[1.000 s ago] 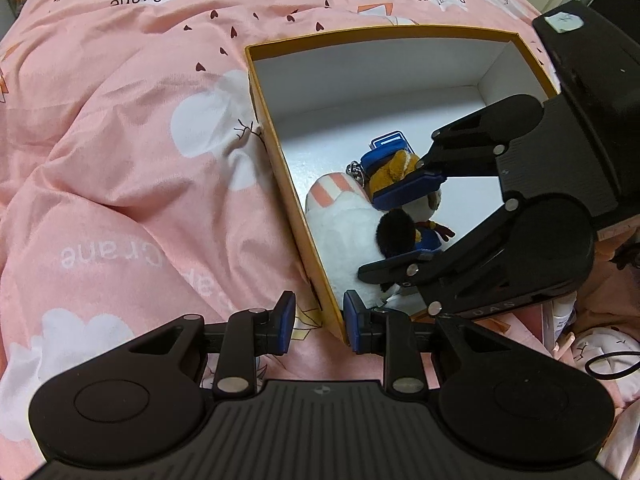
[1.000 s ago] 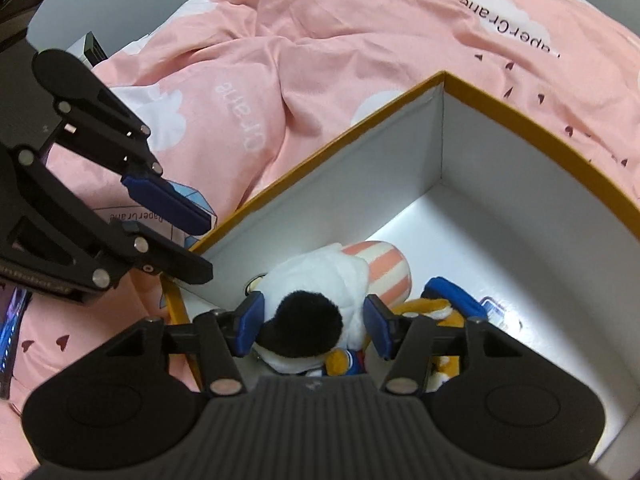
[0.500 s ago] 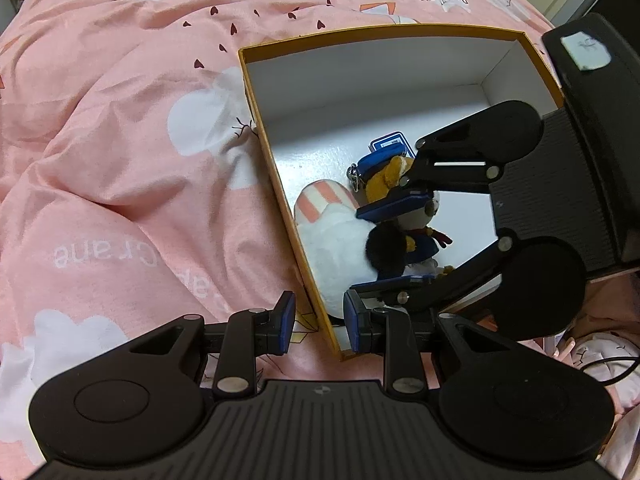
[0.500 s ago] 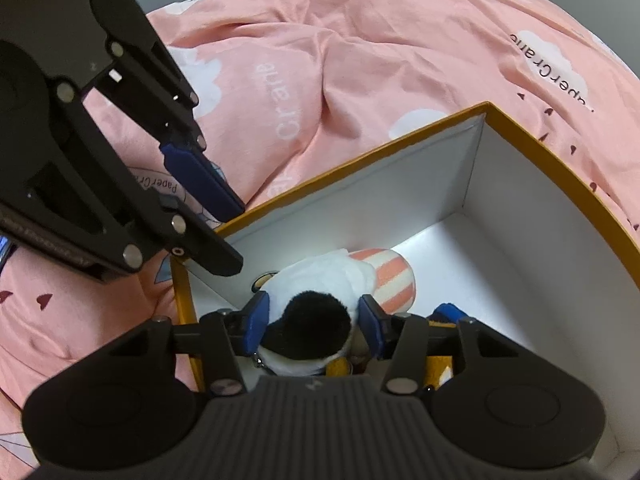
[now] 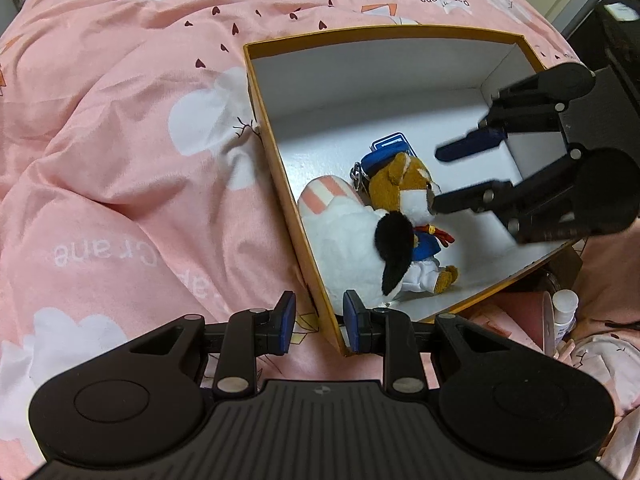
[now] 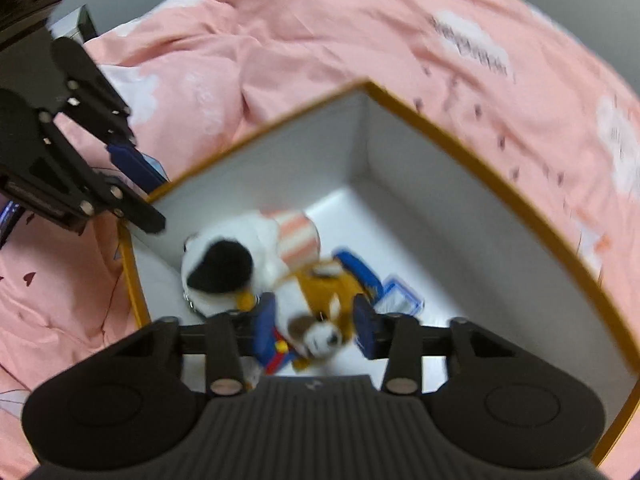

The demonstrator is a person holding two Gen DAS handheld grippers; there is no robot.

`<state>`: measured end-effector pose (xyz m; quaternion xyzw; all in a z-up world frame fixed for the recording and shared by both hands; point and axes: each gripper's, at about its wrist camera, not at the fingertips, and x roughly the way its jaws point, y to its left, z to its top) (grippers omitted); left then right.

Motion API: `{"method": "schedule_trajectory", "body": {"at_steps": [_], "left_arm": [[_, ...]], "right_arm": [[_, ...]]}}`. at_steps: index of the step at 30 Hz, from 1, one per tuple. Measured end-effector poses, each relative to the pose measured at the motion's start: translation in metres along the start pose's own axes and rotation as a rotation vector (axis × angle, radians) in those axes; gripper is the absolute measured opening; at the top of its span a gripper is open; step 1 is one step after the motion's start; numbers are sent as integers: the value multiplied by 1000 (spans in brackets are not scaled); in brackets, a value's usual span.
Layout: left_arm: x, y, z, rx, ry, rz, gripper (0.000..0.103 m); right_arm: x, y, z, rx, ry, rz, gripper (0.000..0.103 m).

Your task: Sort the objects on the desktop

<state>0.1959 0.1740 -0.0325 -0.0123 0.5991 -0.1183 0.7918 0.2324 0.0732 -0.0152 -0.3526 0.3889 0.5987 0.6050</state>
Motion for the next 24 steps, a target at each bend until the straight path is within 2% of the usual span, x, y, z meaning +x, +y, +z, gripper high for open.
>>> {"method": "schedule_trajectory", "body": {"at_steps": [4, 8, 12, 15, 19, 24], "left_arm": [[0, -3, 0, 17, 5, -2, 25], [2, -6, 1, 31, 8, -5, 23], [4, -8, 3, 30, 10, -1, 22], [4, -9, 3, 33, 12, 3, 23], [5, -8, 6, 26, 21, 3, 22], [4, -8, 5, 26, 19, 5, 23]], "right_arm": [[3, -14, -11, 48, 26, 29, 33], [10, -17, -14, 3, 59, -1, 33], [32, -9, -17, -72, 118, 1, 33], [43, 2, -15, -100, 116, 33, 30], [54, 19, -12, -154, 133, 18, 28], [54, 18, -11, -126, 144, 14, 28]]}}
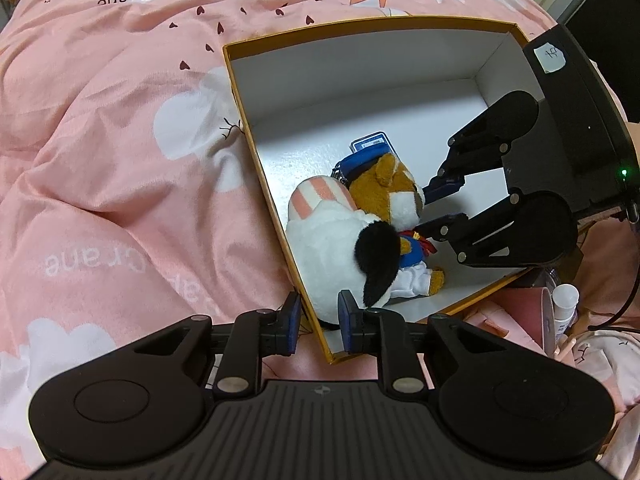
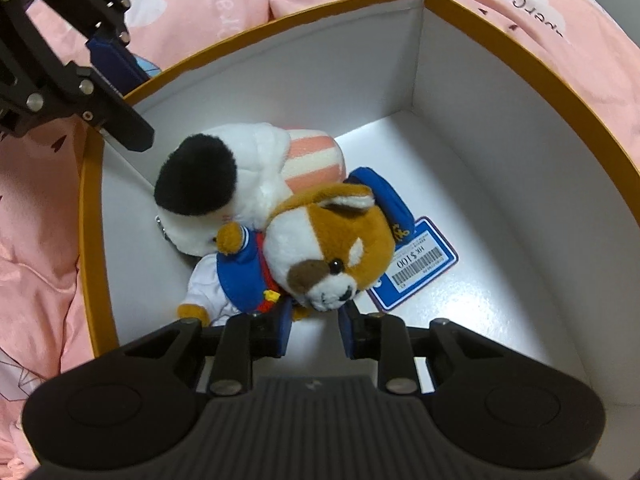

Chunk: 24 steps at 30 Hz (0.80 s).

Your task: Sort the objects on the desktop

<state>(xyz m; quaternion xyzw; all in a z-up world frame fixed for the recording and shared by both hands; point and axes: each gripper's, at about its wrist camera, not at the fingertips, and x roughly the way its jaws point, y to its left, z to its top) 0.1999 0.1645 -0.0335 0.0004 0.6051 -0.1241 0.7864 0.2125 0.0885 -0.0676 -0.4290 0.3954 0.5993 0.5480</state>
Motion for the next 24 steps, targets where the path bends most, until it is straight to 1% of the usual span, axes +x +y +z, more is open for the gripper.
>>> {"method": "schedule_trajectory", "body": {"at_steps": [4, 5, 8, 11, 12, 16, 19, 21, 24], "left_arm": [[-6, -1, -1, -11, -17, 7, 23], [-11, -1, -2, -13, -27, 12, 23], [-28, -5, -6, -11, -73, 39, 23], [-45, -13, -12, 9, -124, 80, 23], [-52, -16, -15, 8, -143, 83, 23], [-73, -30, -28, 22, -226, 115, 23], [-86, -43, -39, 42, -289, 142, 23], [-93, -51, -47, 58, -323, 143, 23], [-98, -61, -55, 57, -332, 111, 23]], "right_arm": [[-6, 3, 0, 13, 14, -50, 29], [-9, 5, -1, 9, 11, -66, 30], [-23, 10, -5, 8, -7, -94, 31], [-41, 15, -11, 20, -49, -127, 32], [-49, 17, -13, 29, -69, -139, 32], [-86, 23, -25, 79, -183, -164, 41], [-114, 29, -40, 141, -265, -165, 42], [-128, 38, -51, 181, -327, -170, 42], [-146, 50, -65, 243, -414, -164, 43]]}}
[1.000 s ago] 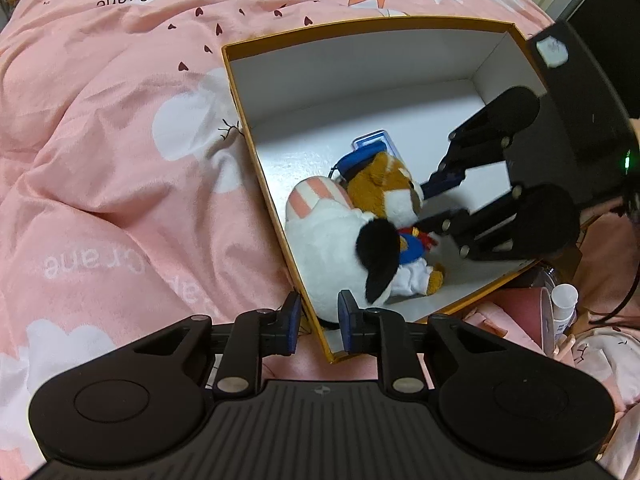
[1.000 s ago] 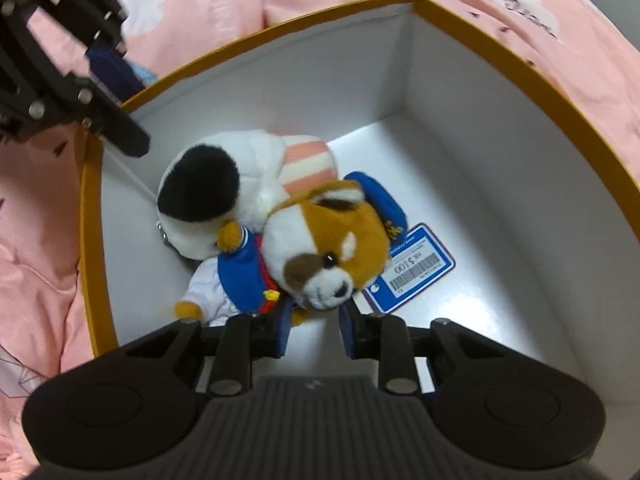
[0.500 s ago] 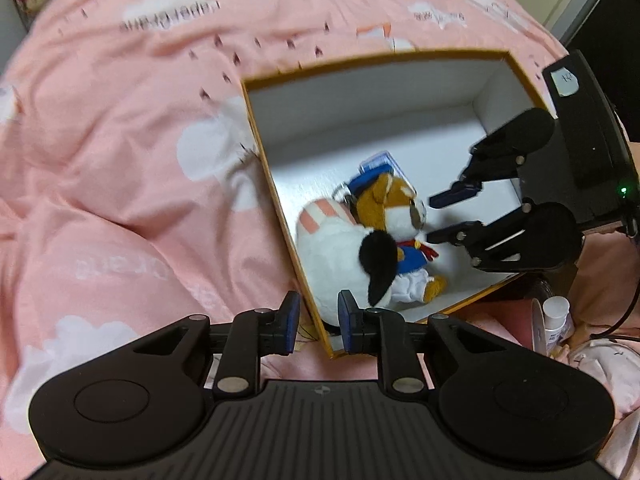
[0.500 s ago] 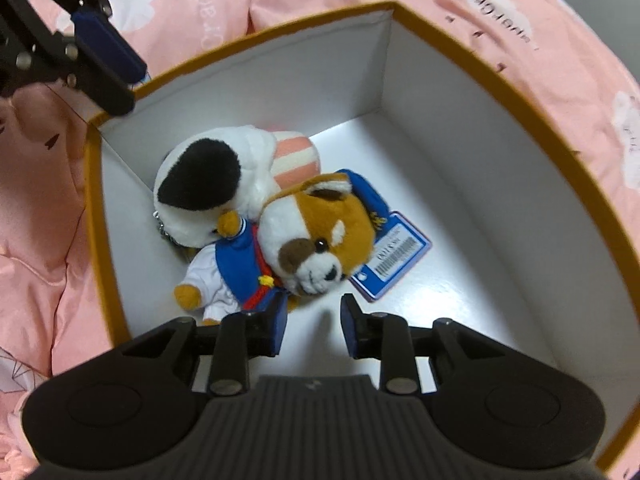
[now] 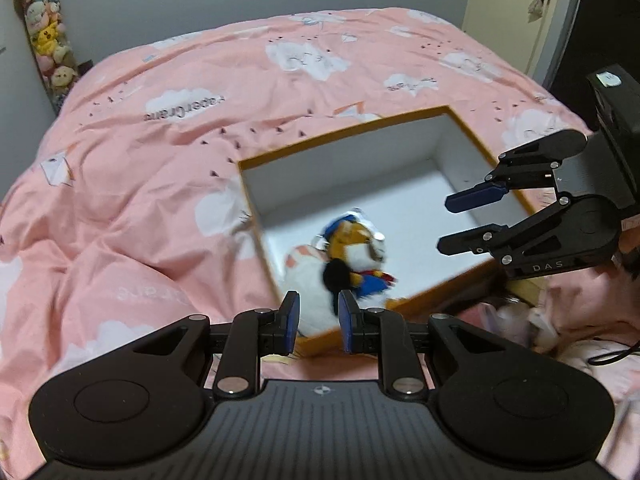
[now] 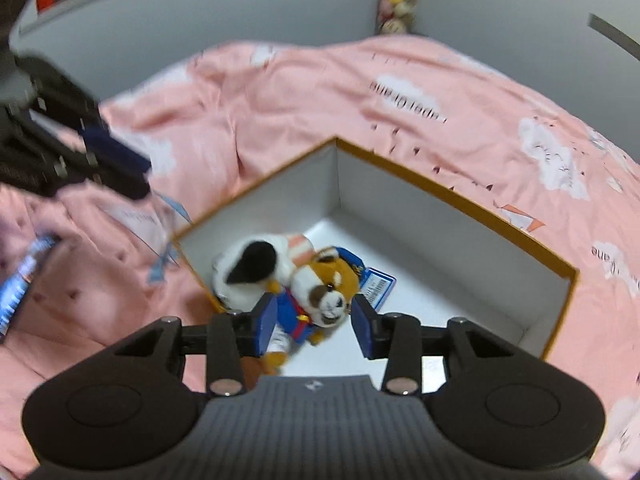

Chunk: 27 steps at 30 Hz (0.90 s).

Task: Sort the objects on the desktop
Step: 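Withdraw both grippers from the box back toward the pile, then grasp the pink bag with the left gripper while the right reaches for pink items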

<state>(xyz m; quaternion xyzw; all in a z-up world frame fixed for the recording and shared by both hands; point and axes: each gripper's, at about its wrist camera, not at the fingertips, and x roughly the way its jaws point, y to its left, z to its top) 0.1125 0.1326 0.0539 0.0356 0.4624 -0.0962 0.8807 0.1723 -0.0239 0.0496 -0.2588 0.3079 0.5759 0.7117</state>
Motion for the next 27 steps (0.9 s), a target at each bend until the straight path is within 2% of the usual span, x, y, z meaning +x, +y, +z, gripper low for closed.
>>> {"method": "schedule_trajectory", "body": {"at_steps": [2, 5, 14, 18, 22, 26, 27], "left_arm": [[-4, -7, -5, -9, -2, -32, 24], [-6, -17, -13, -18, 9, -37, 24], [3, -63, -52, -64, 9, -20, 24], [7, -83, -72, -119, -16, -89, 25], [14, -98, -82, -153, -53, -108, 34], [31, -99, -79, -230, -33, -101, 39], [35, -100, -77, -238, -23, -105, 43]], "right_arm": [[-12, 8, -10, 33, -31, 1, 44], [-30, 14, -23, 79, -55, -3, 45], [-39, 36, -68, 192, -5, -86, 46], [-46, 38, -90, 290, 6, -77, 46], [-46, 39, -108, 357, 35, -74, 46], [-44, 36, -117, 399, 60, -79, 46], [-43, 36, -119, 406, 62, -79, 45]]}}
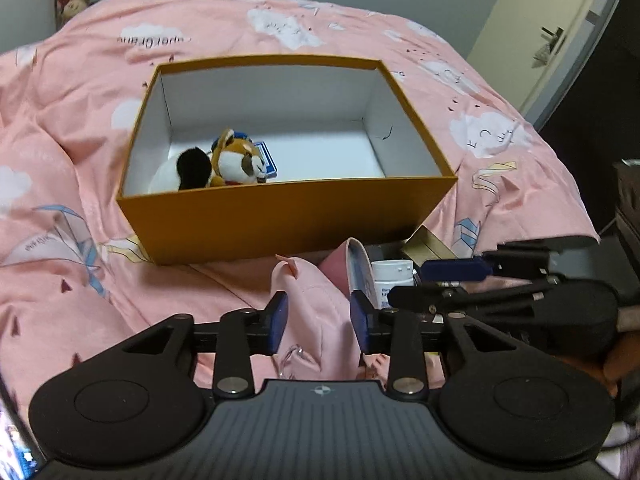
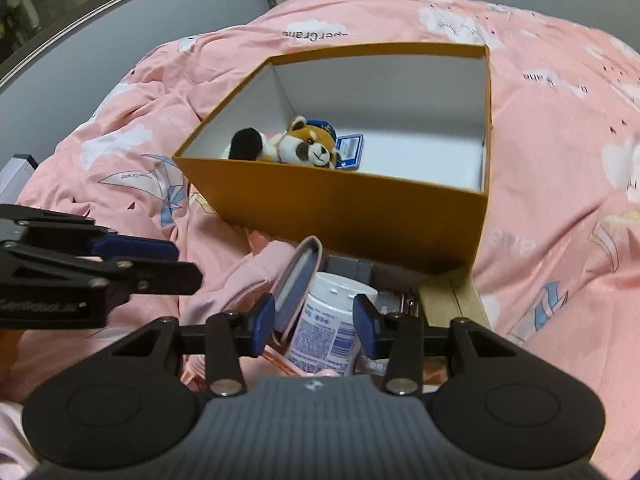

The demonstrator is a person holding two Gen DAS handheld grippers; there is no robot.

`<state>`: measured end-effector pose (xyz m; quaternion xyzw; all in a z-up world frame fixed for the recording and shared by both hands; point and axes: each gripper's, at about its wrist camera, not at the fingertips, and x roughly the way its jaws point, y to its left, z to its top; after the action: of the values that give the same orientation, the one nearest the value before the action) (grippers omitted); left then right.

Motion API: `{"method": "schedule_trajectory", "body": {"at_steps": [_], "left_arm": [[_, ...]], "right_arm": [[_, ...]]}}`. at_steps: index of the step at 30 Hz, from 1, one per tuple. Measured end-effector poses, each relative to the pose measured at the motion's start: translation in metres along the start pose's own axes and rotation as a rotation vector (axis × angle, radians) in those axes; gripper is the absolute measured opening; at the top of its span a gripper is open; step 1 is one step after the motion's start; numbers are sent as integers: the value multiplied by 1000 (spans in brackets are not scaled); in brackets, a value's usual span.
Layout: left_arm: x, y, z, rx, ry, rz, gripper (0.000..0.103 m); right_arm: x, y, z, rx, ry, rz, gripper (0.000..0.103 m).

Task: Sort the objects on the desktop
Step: 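Grasp the pink bag with the left gripper while the right reaches for pink items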

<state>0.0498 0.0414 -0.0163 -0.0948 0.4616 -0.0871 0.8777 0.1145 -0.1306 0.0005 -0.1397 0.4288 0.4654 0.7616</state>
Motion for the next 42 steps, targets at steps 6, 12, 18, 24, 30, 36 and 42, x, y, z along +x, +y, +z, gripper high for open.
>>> {"method": "schedule_trajectory", "body": {"at_steps": [6, 12, 18, 24, 30, 36, 42], "left_arm": [[25, -4, -2, -26, 97, 12, 50], [34, -8, -17, -2, 148, 78, 38], [20, -7, -22, 5, 73, 135, 27], [-4, -6, -19, 29, -61, 246, 26], [3, 15, -17, -33, -25, 286, 26], [12, 26, -21, -45, 28, 263, 28], [19, 44, -24, -125, 77, 222, 29]], "right_arm": [[-1, 1, -4, -27, -13, -60, 45], [2, 1, -2, -30, -10, -58, 45], [1, 10, 0, -68, -30, -50, 45], [2, 16, 14, -84, -47, -15, 45], [16, 23, 33, -97, -25, -26, 45], [39, 24, 41, -100, 28, -56, 45], [54, 25, 40, -98, 88, -44, 42]]}}
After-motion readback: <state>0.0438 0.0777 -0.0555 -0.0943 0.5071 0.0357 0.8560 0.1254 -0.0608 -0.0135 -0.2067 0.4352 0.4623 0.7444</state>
